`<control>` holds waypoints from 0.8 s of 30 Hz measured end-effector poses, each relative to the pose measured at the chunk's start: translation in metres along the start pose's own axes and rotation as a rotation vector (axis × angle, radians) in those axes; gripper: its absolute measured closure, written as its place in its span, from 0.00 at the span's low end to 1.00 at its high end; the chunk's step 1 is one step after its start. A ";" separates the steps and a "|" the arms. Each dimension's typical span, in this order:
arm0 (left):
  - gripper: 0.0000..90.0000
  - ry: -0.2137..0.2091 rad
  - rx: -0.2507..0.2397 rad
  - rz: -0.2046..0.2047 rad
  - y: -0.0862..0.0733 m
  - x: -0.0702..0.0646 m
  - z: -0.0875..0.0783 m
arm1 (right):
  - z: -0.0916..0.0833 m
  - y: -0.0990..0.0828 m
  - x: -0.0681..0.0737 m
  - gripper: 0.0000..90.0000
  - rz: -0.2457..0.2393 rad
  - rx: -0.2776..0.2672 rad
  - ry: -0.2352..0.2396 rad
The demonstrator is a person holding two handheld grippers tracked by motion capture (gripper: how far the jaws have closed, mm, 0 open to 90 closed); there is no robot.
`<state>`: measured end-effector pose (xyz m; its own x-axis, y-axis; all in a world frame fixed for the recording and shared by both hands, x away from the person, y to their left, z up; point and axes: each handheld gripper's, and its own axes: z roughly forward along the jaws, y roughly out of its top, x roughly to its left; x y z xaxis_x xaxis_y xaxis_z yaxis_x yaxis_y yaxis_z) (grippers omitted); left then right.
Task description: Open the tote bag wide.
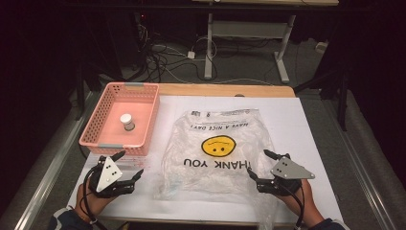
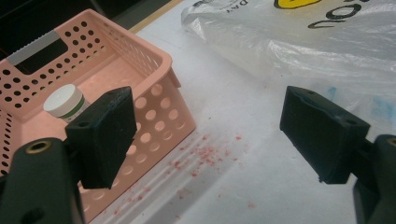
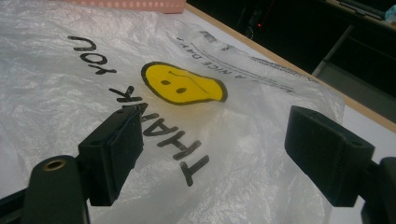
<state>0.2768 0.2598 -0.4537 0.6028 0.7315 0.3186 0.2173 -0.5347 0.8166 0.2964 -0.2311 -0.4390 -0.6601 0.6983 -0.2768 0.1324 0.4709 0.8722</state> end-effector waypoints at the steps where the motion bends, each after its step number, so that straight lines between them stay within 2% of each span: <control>1: 0.20 -0.006 0.005 -0.006 0.000 0.000 0.000 | 0.000 0.000 0.000 0.22 0.001 -0.001 0.000; 6: 0.20 -0.006 0.006 -0.006 0.000 0.000 0.001 | 0.000 0.001 -0.002 0.24 0.005 0.002 0.003; 10: 0.21 -0.008 0.009 -0.005 0.000 -0.001 0.002 | 0.005 0.007 -0.013 0.32 -0.015 0.032 -0.028; 15: 0.21 -0.010 0.016 0.005 0.000 -0.002 0.005 | 0.012 0.019 -0.056 0.43 0.065 0.022 -0.070; 18: 0.21 -0.017 0.021 0.004 0.000 -0.002 0.007 | 0.027 0.027 -0.087 0.51 0.103 0.037 -0.096; 19: 0.21 -0.017 0.021 0.004 0.000 -0.002 0.007 | 0.027 0.027 -0.087 0.51 0.103 0.037 -0.096; 20: 0.21 -0.022 0.022 0.004 0.000 -0.003 0.008 | 0.045 0.030 -0.106 0.55 0.130 0.069 -0.099; 22: 0.21 -0.027 0.029 0.013 0.000 -0.004 0.010 | 0.066 0.029 -0.120 0.58 0.151 0.140 -0.105; 24: 0.21 -0.031 0.030 0.016 0.000 -0.004 0.011 | 0.087 0.024 -0.132 0.60 0.193 0.195 -0.079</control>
<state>0.2825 0.2525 -0.4601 0.6294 0.7100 0.3158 0.2306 -0.5588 0.7966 0.4517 -0.2651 -0.4165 -0.5502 0.8215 -0.1500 0.3947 0.4141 0.8202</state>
